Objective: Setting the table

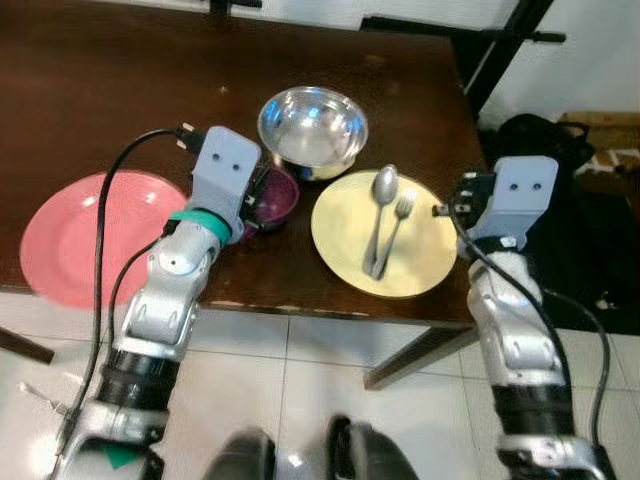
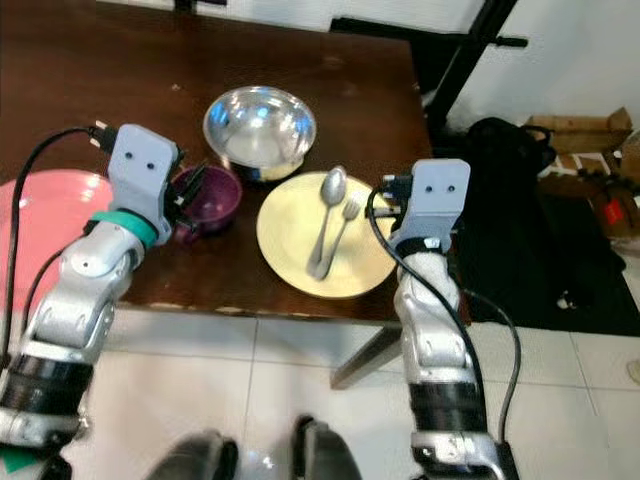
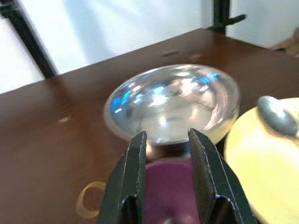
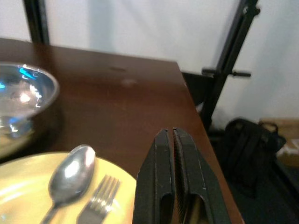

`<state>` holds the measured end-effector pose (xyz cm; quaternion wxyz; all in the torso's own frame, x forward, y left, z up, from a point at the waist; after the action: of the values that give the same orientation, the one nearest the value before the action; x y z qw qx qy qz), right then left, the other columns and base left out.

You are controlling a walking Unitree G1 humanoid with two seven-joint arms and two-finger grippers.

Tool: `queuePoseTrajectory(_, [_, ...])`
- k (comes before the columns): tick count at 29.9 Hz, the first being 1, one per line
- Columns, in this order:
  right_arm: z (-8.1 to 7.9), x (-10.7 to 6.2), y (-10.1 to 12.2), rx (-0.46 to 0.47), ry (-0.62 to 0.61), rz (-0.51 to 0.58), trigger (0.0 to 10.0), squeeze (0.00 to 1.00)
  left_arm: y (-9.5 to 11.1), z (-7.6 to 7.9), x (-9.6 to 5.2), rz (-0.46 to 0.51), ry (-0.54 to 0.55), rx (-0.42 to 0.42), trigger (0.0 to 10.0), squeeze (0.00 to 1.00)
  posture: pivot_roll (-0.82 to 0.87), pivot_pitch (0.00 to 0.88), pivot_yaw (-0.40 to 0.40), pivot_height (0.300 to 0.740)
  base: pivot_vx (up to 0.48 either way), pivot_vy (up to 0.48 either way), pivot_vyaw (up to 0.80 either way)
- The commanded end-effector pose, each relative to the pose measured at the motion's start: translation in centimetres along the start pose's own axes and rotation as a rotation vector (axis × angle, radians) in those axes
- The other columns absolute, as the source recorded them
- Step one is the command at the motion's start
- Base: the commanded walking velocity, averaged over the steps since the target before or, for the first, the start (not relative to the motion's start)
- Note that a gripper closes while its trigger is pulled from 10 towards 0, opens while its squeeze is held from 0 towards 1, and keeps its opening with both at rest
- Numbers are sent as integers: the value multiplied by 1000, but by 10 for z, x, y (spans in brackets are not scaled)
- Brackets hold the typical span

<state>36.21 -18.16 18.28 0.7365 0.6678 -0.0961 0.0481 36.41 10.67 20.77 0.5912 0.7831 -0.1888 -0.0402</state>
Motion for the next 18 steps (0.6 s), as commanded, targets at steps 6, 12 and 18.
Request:
queuePoseTrajectory(6, [-11, -5, -9, 39, 100, -97, 10000, 0, -2, 7, -4, 1, -23, 9, 10000, 0, 102, 84, -2, 740, 0, 0, 0])
queuePoseTrajectory(12, [-41, -26, -21, 154, 334, -251, 10000, 0, 8, -12, 1, -1, -22, 51, 10000, 0, 109, 101, -16, 740, 0, 0, 0])
queuePoseTrajectory(18, [-55, -27, -29, 215, 354, -290, 10000, 0, 7, -28, 4, -25, -7, 112, 10000, 0, 122, 103, -23, 740, 0, 0, 0])
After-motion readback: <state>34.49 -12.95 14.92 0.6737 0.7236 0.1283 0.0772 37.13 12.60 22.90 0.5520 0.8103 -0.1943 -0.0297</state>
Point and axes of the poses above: a point about 5 cm out from each wrist's last joint towards the gripper, its own x axis pointing out of the wrist towards the gripper, its own y axis along the axis of the wrist's last joint, z = x × y, the point moved 4 cm from there along x, pointing out of the wrist towards the gripper
